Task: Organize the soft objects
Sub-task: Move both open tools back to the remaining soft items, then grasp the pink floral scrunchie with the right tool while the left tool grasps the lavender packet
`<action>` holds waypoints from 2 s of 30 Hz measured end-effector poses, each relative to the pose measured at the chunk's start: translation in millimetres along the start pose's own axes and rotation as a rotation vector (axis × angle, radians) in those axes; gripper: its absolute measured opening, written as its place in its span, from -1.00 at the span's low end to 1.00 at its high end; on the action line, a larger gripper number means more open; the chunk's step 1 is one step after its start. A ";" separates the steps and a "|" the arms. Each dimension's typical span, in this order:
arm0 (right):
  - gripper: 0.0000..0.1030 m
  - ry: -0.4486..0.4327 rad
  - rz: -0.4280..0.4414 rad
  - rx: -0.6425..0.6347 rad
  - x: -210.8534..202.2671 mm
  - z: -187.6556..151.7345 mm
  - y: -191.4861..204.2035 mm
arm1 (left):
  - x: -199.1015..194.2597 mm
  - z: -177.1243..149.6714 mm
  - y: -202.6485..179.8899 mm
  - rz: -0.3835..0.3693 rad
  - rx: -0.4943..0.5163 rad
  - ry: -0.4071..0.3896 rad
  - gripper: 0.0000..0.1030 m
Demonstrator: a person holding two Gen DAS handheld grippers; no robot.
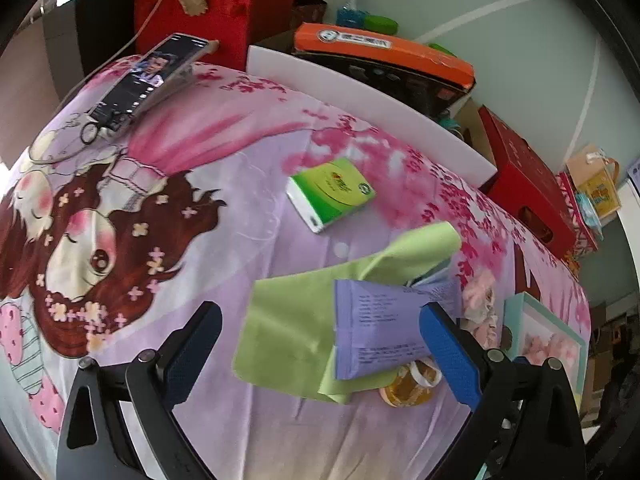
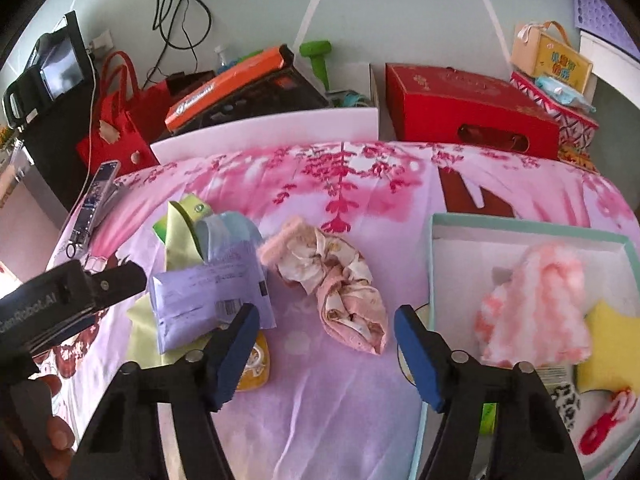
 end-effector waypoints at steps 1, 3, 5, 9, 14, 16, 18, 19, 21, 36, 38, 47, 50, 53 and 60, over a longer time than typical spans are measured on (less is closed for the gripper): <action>0.40 0.007 -0.003 -0.007 3.2 -2.0 -0.7 | 1.2 -0.1 -1.7 0.000 0.005 0.002 0.92; 0.26 0.015 -0.023 -0.016 8.0 -4.7 -3.4 | 4.0 -0.7 -5.6 -0.002 0.015 0.005 0.92; 0.05 0.030 -0.017 0.005 13.2 -6.5 -7.3 | 9.0 -2.5 -11.3 -0.018 0.023 0.017 0.92; 0.02 0.048 -0.016 0.031 19.1 -8.2 -14.8 | 18.3 -6.6 -22.4 -0.064 0.023 0.041 0.92; -0.04 0.069 -0.018 0.050 26.8 -10.3 -22.6 | 24.2 -9.5 -31.5 -0.069 0.041 0.055 0.92; -0.06 0.075 -0.021 0.055 29.6 -11.4 -25.6 | 26.4 -10.0 -34.5 -0.068 0.051 0.059 0.92; -0.06 0.073 -0.025 0.046 30.5 -11.4 -25.3 | 28.6 -11.2 -37.0 -0.068 0.060 0.065 0.92; -0.06 0.071 -0.029 0.040 30.7 -11.6 -25.0 | 29.8 -11.6 -38.1 -0.067 0.064 0.067 0.92; -0.14 0.068 -0.037 0.030 31.8 -11.6 -24.2 | 32.6 -11.9 -39.7 -0.064 0.071 0.072 0.88; -0.54 0.076 -0.038 0.019 34.6 -13.6 -26.5 | 30.5 -14.2 -47.3 -0.068 0.111 0.067 0.05; -0.58 0.078 -0.038 0.024 34.7 -13.5 -28.2 | 26.8 -13.1 -47.3 -0.071 0.111 0.056 -0.22; -0.76 0.085 -0.020 0.044 31.3 -11.7 -31.6 | 6.3 -4.6 -49.3 -0.100 0.122 0.000 -0.47; -0.80 0.081 -0.017 0.047 28.7 -10.4 -31.9 | 0.5 -2.6 -49.6 -0.109 0.123 -0.012 -0.53; -0.82 0.076 -0.015 0.047 25.5 -9.6 -31.7 | -6.4 -0.3 -48.7 -0.131 0.113 -0.030 -0.57; -0.82 0.044 -0.018 0.038 13.6 -3.6 -31.7 | -19.1 4.7 -46.5 -0.165 0.083 -0.073 -0.70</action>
Point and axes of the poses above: each gripper's, at about its wrist camera, not at the fingertips, and x roughly the way its jaws point, y to its left, z to its top, the point moved 10 cm from there along x, roughly the way its jaws point, and after that the axes turned 14 degrees about x, right-handed, at the moved point
